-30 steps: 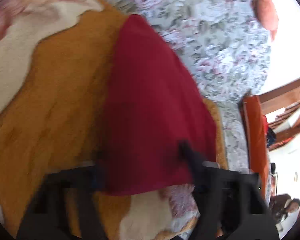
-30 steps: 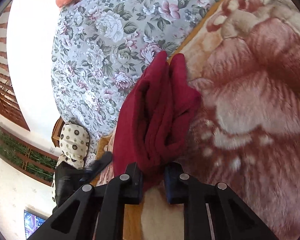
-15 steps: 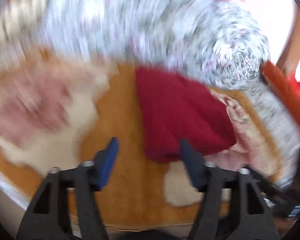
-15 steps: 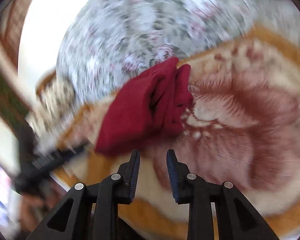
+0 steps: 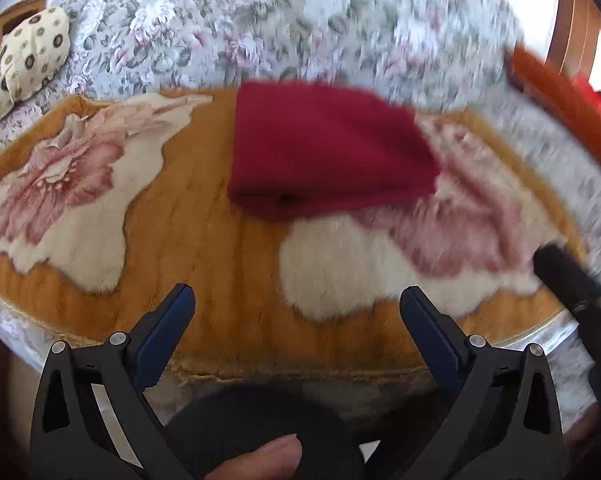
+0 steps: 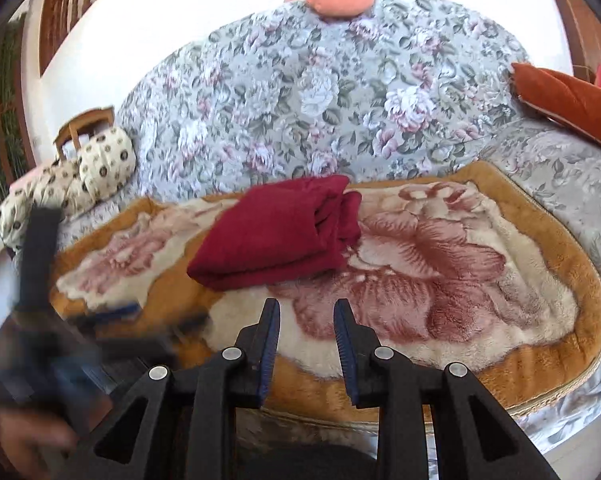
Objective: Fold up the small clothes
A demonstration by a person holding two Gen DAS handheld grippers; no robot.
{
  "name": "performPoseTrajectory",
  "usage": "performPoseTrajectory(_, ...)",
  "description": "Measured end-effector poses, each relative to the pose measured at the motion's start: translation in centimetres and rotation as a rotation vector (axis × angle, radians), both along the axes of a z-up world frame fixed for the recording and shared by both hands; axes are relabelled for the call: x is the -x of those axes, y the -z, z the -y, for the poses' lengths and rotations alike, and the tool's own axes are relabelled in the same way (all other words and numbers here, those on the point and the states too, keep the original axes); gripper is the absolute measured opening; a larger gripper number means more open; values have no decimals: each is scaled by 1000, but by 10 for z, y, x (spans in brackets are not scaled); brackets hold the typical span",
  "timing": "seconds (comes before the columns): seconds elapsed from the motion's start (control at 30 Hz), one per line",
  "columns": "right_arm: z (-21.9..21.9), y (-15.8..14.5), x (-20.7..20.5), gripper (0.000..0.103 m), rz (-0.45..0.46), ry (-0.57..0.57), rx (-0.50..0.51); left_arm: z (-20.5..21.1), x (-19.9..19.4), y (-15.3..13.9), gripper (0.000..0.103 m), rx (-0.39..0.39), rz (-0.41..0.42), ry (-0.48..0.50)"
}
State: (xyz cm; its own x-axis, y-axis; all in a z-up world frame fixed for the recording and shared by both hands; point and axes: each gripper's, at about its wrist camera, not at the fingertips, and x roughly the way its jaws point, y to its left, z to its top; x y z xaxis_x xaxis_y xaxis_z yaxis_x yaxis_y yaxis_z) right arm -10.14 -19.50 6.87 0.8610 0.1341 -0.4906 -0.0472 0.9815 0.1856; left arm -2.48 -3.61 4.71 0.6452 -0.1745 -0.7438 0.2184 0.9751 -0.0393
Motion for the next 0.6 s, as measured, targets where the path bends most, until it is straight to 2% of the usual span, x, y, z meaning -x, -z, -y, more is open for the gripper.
performPoseTrajectory(0.13, -14, 5, -9, 26, -18, -1, 100, 7, 3, -1, 102, -30, 21, 14)
performPoseTrajectory(0.37, -8, 12, -14, 26, -48, -6, 80, 7, -2, 5, 102, -37, 1, 26)
performPoseTrajectory(0.6, -14, 13, -14, 26, -48, -22, 118, -7, -5, 3, 102, 16, 3, -40)
